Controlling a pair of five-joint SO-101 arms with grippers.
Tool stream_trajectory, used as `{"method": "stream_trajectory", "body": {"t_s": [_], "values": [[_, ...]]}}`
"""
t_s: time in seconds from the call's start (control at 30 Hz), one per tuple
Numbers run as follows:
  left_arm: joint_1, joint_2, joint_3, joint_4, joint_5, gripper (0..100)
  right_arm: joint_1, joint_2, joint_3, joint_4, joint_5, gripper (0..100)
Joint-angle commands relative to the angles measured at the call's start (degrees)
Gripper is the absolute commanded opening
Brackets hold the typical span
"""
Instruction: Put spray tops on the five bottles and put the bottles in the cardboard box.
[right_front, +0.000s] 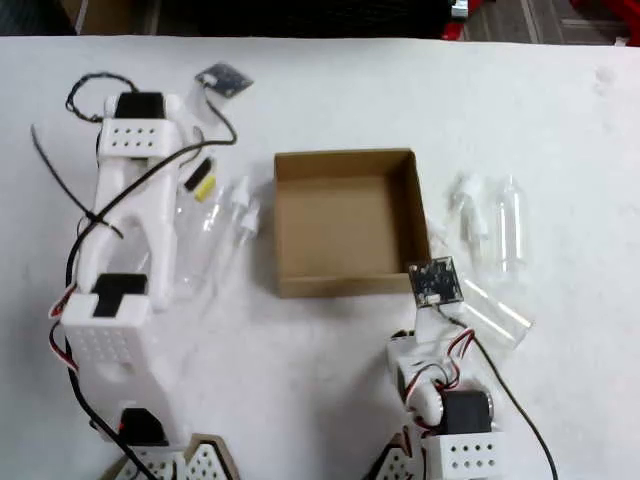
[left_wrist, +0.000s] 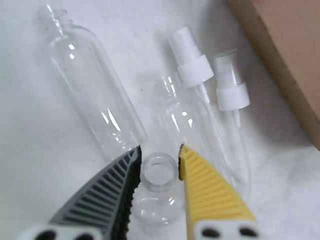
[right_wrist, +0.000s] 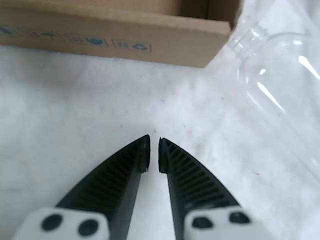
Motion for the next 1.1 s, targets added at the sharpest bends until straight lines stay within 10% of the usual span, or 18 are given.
{"method": "stream_trajectory", "body": {"t_s": [0.0,1.07], "values": [[3.1,-6.5,-7.7,5.2,3.2,10,0.0,-0.3,0.5,0.4,0.5,1.7],[21.1,-38.7,-6.1,9.4,24.4,10,0.0,-0.3,0.5,0.4,0.5,1.7]]}}
